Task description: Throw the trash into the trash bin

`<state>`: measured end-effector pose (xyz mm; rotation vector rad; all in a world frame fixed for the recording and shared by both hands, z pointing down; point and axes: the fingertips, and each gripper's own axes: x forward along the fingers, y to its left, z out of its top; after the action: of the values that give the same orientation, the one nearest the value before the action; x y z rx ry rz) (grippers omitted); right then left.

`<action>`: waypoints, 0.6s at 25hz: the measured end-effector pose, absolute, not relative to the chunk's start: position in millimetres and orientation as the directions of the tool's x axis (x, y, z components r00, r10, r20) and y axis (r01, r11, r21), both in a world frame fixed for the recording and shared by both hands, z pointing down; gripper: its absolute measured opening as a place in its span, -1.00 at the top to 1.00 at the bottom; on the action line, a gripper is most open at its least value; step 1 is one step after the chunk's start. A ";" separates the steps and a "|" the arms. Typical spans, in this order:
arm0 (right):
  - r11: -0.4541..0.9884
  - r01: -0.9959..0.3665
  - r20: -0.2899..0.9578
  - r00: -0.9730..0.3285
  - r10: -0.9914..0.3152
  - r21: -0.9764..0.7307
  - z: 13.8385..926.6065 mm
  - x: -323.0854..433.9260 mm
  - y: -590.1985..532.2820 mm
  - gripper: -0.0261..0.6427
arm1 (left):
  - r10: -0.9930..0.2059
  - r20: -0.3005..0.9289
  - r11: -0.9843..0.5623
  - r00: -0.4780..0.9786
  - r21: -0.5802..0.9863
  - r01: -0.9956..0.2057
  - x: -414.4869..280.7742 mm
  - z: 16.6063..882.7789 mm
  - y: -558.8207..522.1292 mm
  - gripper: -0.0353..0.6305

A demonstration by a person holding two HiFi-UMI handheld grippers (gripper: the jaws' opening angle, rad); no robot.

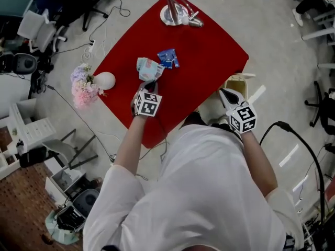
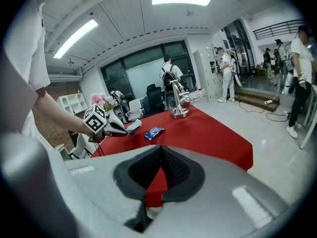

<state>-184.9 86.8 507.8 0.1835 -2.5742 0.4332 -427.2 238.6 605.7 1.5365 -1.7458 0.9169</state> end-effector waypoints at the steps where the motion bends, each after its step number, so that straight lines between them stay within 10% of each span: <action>1: 0.936 -0.226 0.513 -0.856 -0.058 -0.271 508.1 -177.7 84.5 0.92 | -0.555 0.823 0.069 -0.117 -0.095 -0.993 -421.9 602.4 233.9 0.88; 15: 0.869 -0.405 0.503 -0.835 -0.224 -0.285 506.3 -78.3 53.1 0.92 | -0.590 0.807 -0.162 0.014 -0.101 -0.982 -325.2 576.3 149.5 0.88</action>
<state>-78.3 53.1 506.3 0.4599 -2.5754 0.5319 -325.2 149.5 576.3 1.7951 -1.6055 1.0186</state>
